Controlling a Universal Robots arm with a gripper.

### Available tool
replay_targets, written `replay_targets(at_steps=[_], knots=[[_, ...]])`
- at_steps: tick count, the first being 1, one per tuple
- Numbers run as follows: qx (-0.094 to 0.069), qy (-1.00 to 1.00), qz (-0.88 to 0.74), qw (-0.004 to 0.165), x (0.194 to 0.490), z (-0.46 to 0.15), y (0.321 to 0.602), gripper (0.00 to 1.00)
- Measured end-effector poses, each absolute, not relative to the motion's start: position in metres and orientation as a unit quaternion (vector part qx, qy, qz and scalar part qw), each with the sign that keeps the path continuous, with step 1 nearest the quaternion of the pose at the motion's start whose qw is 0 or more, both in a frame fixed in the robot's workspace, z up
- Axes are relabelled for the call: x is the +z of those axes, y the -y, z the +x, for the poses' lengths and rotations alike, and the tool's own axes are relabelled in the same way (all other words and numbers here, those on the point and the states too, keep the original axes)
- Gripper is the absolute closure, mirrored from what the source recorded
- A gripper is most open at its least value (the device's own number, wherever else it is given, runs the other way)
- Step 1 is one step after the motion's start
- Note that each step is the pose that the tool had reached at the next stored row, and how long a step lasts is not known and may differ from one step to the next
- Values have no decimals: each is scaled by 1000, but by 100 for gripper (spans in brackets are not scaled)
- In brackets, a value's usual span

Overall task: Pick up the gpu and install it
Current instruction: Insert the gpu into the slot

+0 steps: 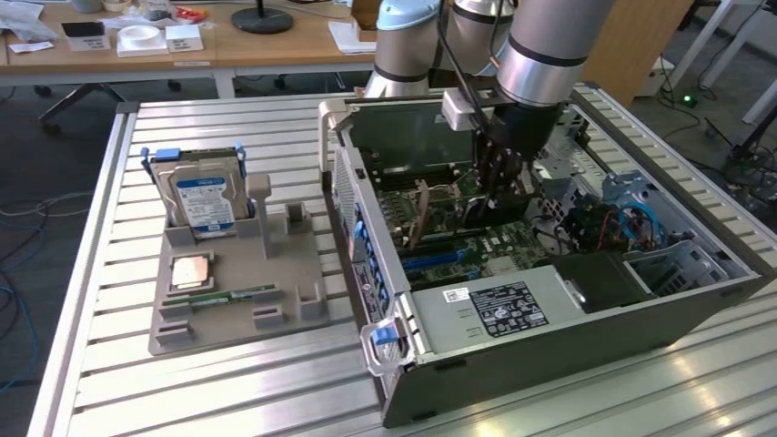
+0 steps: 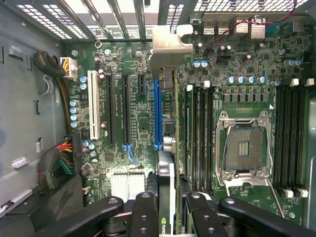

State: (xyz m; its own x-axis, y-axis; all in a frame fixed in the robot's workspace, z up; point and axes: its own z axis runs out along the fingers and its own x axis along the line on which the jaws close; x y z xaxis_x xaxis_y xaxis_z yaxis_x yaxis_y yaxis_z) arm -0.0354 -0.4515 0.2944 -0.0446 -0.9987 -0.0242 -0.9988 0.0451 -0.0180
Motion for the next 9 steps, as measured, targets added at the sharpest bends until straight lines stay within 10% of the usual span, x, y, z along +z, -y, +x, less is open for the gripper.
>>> replay_targets(at_steps=[9], knots=[[2, -723, -691, 15, 291, -36, 451, 73]])
